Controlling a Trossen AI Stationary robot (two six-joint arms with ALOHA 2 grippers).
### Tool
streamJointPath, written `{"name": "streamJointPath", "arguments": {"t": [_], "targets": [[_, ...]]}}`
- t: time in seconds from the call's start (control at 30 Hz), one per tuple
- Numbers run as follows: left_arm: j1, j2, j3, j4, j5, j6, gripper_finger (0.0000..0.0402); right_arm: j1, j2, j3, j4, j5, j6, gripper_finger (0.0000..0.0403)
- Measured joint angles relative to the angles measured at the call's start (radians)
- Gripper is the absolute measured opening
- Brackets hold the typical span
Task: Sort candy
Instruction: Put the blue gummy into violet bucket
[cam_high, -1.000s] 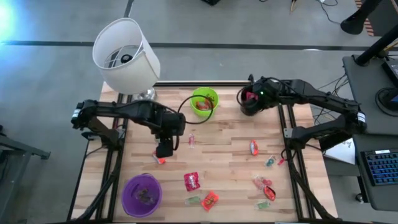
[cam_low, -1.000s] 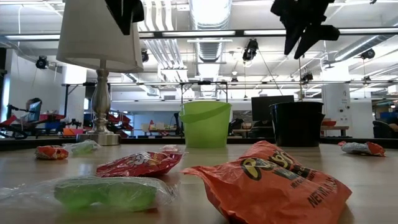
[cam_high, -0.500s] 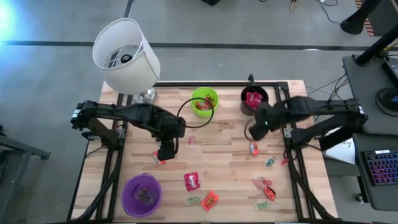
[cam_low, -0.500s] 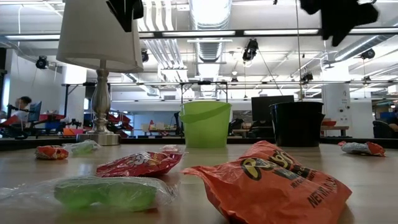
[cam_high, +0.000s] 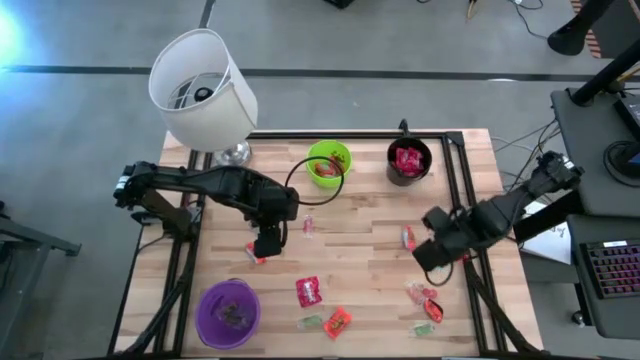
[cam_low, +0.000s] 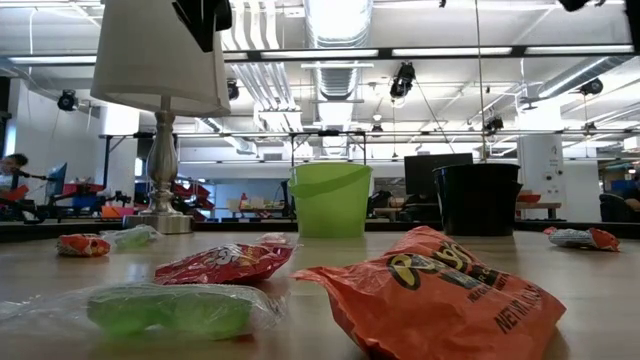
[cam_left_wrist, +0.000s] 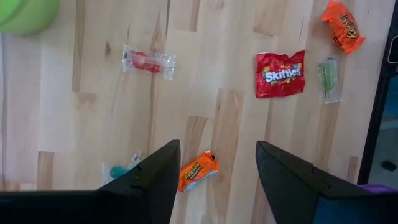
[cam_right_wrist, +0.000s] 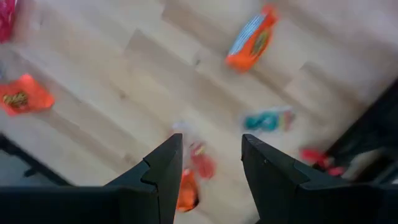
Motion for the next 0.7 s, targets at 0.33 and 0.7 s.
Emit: {"name": "streamJointPath", "arguments": {"t": [0.33,0.7], "targets": [[0.0,0.0,0.0,-0.001,0.002,0.019,0.0192,0.11,0.0,-0.218,0.325,-0.002,0.19,0.0155],[0.001,0.0,0.0,-0.001,0.003,0.02,0.0192,0.108,0.0,-0.361,0.324,0.0,0.476,0.0155]]}}
